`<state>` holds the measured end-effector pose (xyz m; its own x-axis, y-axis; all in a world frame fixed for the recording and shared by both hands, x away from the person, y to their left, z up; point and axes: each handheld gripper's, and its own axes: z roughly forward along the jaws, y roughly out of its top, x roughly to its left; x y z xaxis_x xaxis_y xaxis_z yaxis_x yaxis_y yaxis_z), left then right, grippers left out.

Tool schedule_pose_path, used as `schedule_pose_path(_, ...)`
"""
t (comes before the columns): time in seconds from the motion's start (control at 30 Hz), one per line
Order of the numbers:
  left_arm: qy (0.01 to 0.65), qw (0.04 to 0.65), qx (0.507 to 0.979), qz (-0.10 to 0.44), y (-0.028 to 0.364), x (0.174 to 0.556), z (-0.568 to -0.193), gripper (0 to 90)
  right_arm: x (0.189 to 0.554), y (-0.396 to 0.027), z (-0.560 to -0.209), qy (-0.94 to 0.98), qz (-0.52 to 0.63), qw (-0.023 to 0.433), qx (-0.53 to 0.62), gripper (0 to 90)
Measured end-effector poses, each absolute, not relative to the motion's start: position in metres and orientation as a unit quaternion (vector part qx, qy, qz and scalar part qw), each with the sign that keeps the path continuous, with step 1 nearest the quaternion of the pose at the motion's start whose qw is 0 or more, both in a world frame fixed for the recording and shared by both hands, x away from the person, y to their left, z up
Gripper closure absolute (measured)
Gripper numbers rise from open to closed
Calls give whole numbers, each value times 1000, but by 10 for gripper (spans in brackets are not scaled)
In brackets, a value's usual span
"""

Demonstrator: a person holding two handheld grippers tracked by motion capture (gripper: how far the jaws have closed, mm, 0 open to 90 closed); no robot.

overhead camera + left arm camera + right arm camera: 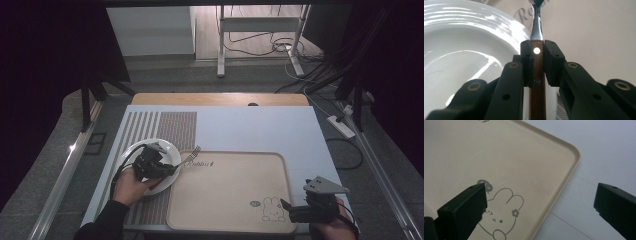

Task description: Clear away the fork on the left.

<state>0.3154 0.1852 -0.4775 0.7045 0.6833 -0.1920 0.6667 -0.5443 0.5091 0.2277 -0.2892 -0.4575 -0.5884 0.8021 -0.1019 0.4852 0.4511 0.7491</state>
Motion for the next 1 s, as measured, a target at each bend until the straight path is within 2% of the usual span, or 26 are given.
schedule_pose_path(0.6, 357, 279, 891, -7, 126, 295, -490, 779, 228, -288, -458, 824, 344, 228, 387, 0)
schedule_pose_path(1.0, 322, 243, 915, -13, 99, 287, -510, 761, 228, -287, -458, 827, 342, 227, 383, 0)
